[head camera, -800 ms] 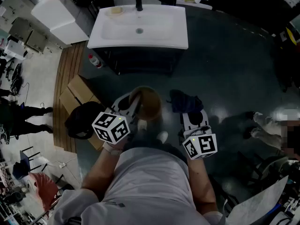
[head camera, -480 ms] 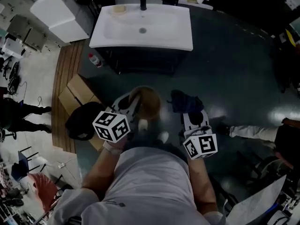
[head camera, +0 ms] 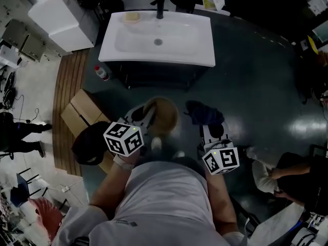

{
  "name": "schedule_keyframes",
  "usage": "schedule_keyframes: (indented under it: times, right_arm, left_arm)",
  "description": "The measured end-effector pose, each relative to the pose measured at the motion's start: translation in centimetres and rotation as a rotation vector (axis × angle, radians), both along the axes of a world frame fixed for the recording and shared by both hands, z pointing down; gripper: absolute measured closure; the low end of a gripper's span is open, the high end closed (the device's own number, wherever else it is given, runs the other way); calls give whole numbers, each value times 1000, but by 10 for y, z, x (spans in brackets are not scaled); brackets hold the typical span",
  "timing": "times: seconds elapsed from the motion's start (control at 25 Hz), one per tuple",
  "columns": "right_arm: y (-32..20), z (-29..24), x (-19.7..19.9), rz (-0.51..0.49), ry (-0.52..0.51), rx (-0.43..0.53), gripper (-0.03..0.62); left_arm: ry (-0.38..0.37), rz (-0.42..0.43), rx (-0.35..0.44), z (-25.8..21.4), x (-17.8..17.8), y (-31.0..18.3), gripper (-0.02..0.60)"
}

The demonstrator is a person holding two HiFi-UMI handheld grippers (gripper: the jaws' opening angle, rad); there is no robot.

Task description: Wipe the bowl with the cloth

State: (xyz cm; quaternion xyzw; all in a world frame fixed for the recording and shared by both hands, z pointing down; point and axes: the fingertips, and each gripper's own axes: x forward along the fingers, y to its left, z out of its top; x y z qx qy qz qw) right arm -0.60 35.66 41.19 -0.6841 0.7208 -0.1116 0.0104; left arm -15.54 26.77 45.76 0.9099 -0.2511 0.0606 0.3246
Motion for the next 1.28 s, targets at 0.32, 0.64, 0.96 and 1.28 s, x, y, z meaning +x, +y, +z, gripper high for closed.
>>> schedule_keyframes:
  times: [0.32, 0.64, 0.96, 1.28]
  right_arm:
    - [-33, 13, 7, 55, -20, -13, 519]
    - [-91, 24, 18, -5, -22, -24, 519]
    - [-174, 32, 42, -146, 6, -32, 519]
    - [-248, 32, 82, -252, -24, -52, 519]
  left_arm:
    - [-22, 21, -1, 12, -9, -34, 548]
    - [-46, -26, -14, 21, -3, -75, 548]
    - [-76, -134, -29, 24, 18, -135, 548]
    - [-90, -231, -50, 18, 55, -190, 548]
